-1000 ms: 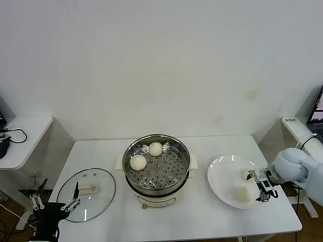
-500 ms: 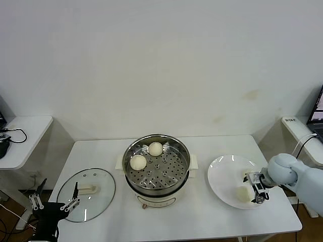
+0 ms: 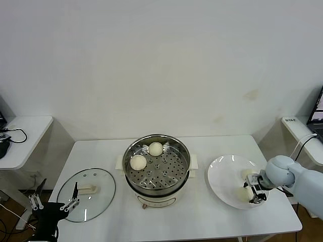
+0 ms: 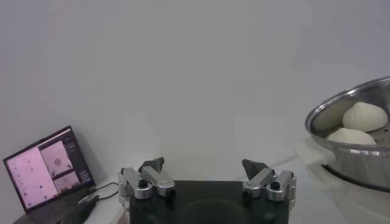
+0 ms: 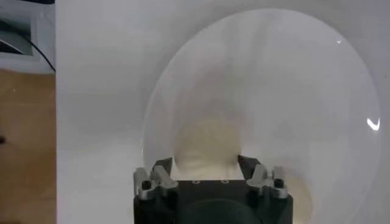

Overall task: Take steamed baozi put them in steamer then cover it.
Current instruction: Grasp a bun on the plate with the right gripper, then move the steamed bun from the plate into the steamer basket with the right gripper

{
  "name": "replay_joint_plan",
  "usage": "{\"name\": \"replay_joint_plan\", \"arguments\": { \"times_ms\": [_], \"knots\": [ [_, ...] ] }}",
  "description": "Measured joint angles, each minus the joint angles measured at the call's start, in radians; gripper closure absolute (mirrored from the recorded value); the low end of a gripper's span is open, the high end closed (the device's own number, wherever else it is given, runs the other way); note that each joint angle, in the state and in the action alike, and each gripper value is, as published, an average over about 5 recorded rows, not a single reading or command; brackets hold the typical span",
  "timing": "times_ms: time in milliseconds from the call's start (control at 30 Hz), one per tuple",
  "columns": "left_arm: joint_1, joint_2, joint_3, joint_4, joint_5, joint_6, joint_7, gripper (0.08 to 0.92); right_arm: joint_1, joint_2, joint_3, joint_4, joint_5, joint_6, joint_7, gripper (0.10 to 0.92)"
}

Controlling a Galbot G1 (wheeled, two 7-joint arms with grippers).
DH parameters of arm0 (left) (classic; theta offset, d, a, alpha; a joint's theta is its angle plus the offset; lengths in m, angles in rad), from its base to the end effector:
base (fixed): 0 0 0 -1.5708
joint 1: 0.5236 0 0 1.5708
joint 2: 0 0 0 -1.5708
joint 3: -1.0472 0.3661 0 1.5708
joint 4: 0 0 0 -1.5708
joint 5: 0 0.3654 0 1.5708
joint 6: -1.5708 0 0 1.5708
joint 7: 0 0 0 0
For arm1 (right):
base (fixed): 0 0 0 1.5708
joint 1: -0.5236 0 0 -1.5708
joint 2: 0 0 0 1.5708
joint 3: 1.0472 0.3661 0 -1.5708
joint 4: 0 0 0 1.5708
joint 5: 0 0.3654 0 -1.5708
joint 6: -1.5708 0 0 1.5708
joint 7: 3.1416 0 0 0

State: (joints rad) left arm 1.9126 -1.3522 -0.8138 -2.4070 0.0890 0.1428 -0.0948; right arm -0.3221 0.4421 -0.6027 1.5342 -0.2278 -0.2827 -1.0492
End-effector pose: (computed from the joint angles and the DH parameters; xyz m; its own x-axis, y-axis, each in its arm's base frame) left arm 0.0932 0.0890 -0.2289 -0.9818 -0.1727 0.0789 -0.1205 0.8880 0.4438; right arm 0.4228 -0.2019 -0.2404 -0.1612 -0.0147 0.9868 -0.9834 -0.0816 -0.1619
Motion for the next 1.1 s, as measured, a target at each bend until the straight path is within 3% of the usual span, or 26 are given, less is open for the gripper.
{"name": "replay_joint_plan", "arguments": {
  "times_ms": [333, 667, 1100],
  "knots": [
    [-0.003, 0.006, 0.006, 0.002, 0.001, -0.001, 0.0, 0.177, 0.088, -0.025, -0.025, 0.022, 0.043, -0.009, -0.035, 0.43],
    [-0.019, 0.026, 0.006, 0.007, -0.003, -0.001, 0.004, 0.177, 0.373, -0.027, -0.132, 0.052, 0.169, -0.03, -0.076, 0.424],
    [-0.034, 0.037, -0.008, 0.031, -0.018, -0.002, 0.004, 0.177, 0.869, 0.152, -0.406, 0.081, 0.383, -0.081, -0.062, 0.423]
  ]
}}
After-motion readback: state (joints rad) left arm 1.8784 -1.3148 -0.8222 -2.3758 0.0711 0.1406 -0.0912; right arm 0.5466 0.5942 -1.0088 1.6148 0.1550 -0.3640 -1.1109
